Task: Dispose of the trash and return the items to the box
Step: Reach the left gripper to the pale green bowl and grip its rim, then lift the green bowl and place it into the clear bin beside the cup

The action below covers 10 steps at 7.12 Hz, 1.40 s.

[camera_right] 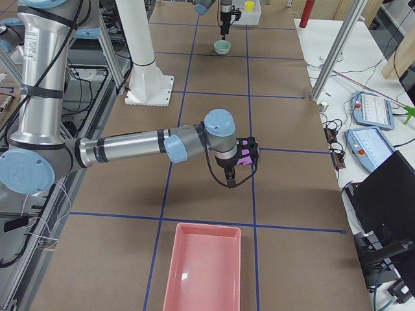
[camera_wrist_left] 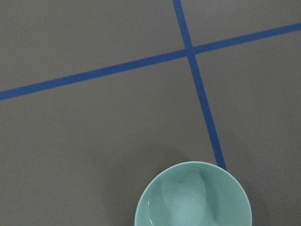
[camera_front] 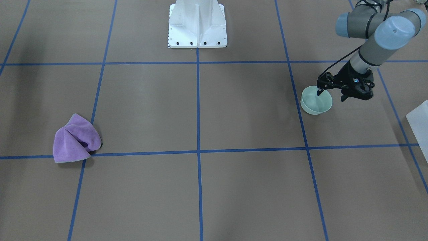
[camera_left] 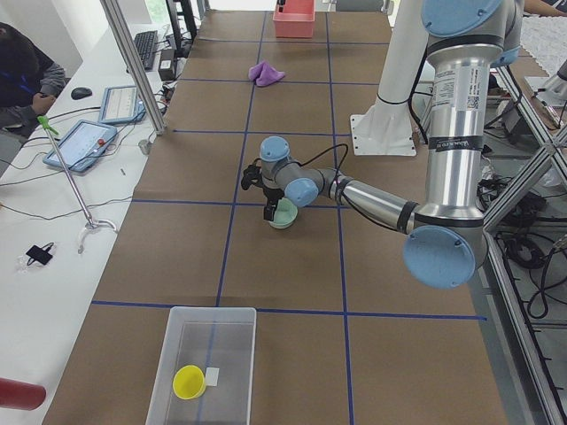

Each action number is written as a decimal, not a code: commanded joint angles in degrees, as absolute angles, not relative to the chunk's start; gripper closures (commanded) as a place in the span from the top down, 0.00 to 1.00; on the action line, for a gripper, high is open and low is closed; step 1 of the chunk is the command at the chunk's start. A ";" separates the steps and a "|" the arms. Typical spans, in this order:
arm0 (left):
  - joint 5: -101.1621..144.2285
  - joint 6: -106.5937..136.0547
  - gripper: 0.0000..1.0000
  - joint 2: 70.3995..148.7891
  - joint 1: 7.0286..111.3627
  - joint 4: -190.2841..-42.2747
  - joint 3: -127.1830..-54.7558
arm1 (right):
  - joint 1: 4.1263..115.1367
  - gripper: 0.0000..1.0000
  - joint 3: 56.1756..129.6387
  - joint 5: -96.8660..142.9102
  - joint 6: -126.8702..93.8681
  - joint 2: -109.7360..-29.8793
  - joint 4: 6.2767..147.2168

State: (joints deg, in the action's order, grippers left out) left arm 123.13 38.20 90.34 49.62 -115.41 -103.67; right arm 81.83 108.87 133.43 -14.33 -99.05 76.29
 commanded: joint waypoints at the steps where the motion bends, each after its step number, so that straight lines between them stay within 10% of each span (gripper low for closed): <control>1: 121.74 38.41 0.97 91.84 48.96 -127.62 -92.70 | 81.83 1.00 108.81 133.42 -14.33 -99.05 76.29; 2: 121.55 39.02 0.80 93.85 48.96 -131.53 -88.81 | 81.83 1.00 108.81 133.42 -14.33 -99.14 76.29; 4: 125.48 39.37 0.00 93.17 49.13 -131.31 -92.61 | 81.83 1.00 108.81 133.24 -14.33 -99.14 76.29; 10: 135.69 36.84 0.00 90.00 65.96 -130.35 -96.59 | 81.74 1.00 108.90 133.33 -14.41 -99.05 76.29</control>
